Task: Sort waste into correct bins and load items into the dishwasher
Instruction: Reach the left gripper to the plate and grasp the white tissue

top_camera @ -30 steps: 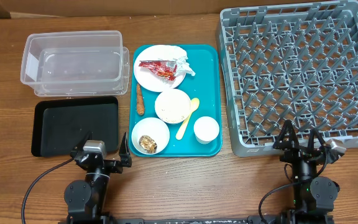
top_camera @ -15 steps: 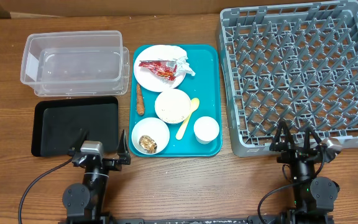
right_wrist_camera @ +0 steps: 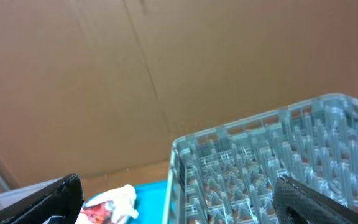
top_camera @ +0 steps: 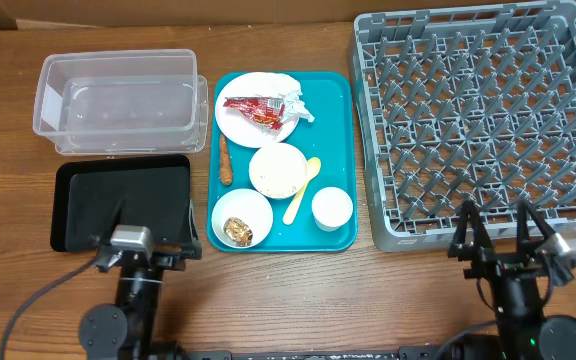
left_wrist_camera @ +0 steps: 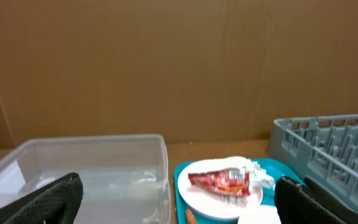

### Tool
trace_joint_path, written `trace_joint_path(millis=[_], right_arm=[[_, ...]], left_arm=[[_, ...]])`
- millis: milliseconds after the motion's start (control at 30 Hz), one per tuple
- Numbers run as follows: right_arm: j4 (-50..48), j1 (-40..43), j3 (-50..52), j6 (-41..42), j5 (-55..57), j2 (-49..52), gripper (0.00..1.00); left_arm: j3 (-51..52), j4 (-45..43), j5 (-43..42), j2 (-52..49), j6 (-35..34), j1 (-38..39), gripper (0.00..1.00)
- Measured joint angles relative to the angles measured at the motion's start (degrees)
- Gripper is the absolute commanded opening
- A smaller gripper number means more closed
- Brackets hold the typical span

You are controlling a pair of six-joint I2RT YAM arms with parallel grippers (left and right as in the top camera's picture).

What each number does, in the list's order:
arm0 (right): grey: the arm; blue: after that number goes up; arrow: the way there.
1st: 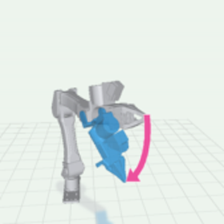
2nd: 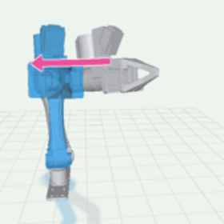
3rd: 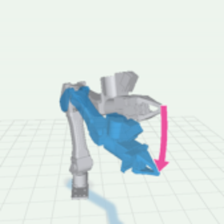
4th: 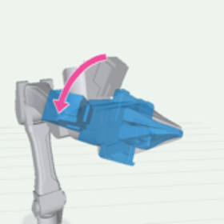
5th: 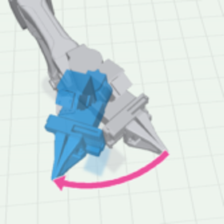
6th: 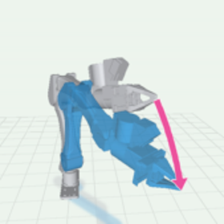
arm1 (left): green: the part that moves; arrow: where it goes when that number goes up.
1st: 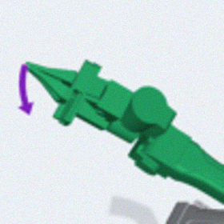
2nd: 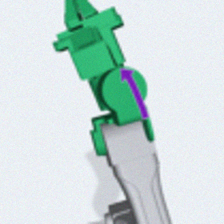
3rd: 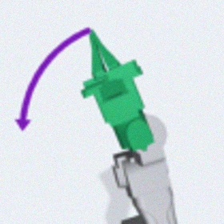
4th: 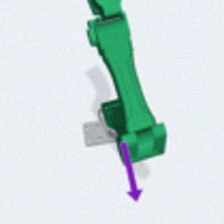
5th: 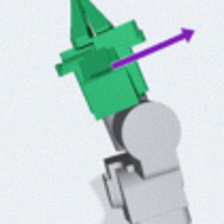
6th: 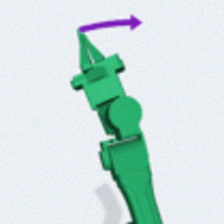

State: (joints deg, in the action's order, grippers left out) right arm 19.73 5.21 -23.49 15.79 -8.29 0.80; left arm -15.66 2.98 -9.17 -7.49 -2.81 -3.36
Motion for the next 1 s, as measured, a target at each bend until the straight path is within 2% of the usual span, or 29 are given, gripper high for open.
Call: trace_joint_path(millis=[267, 500, 700, 800, 900, 1000], right_arm=[[5.14, 0.0, -11.67, -0.83, -3.96, 5.38, 1.0], [7.06, 0.0, -20.52, -0.85, -11.54, 15.52, 1.0], [11.5, 0.0, -29.51, -0.87, -16.96, 27.67, 1.0], [17.73, 0.0, -36.65, -1.51, -20.65, 36.59, 1.0], [30.77, 0.02, -45.31, -5.64, -23.58, 47.39, 1.0], [40.13, 0.0, -50.9, -8.87, -24.3, 54.86, 1.0]], left_arm=[[-18.82, 4.94, -4.2, -20.7, 1.75, 0.0, 1.0], [-43.47, 19.71, -11.02, -43.23, 2.14, 0.22, 1.0], [-65.13, 33.42, -11.65, -60.24, 5.25, 3.15, 1.0], [-77.22, 40.35, -10.75, -70.23, 7.06, 5.18, 1.0], [-87.67, 48.61, -10.38, -81.13, 7.91, 6.86, 1.0], [-93.02, 53.72, -11.21, -88.65, 8.15, 7.89, 1.0]])
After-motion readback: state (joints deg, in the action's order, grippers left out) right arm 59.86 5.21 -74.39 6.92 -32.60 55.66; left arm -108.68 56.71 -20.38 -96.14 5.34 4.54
